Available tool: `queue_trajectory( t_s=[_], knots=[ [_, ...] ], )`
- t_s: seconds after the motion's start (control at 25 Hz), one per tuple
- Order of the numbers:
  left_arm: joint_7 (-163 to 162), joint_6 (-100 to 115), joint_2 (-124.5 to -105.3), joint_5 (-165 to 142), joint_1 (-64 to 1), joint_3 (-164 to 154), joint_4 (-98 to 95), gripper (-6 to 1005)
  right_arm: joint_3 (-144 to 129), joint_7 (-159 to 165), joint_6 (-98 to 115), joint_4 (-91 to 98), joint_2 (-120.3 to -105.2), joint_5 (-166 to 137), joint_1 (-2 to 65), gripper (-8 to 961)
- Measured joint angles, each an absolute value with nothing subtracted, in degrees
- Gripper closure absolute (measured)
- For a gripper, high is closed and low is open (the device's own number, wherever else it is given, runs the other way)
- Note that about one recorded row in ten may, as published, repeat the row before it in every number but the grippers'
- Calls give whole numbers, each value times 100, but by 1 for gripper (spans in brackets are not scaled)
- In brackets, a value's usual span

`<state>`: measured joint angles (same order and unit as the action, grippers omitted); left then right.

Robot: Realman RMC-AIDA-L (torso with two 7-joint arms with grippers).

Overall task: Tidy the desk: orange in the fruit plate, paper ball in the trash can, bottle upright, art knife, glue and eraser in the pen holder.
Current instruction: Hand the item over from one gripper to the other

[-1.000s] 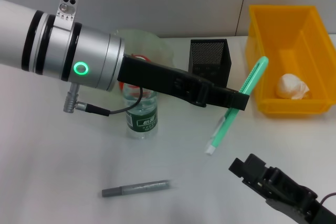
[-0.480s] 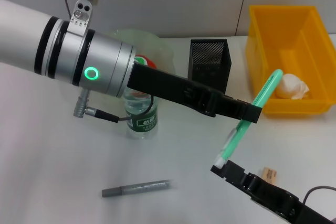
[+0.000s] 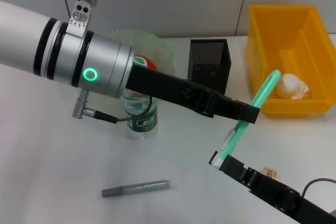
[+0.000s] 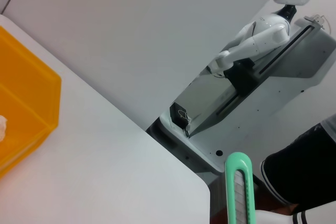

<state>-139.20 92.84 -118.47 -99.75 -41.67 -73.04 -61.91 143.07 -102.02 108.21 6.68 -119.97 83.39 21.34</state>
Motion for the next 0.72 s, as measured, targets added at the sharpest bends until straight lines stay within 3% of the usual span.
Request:
queue_trajectory(
  t_s=[0.44,0.68,0.72],
  knots=[
    [-13922,9371,-11857,-9975,-4161,-7330,-6172,803,14335,-10644,10828,798,-11997,8375,2207,201],
    [-13919,9403,-11863,-9958,-4155,-7312,-6128,804,14335,-10644,10852,807,-11997,8363,2215,438],
    [-13917,9408,-11863,-9945,-4154,-7312,-6127,804,14335,-10644,10852,807,-11997,8363,2215,438]
  ],
)
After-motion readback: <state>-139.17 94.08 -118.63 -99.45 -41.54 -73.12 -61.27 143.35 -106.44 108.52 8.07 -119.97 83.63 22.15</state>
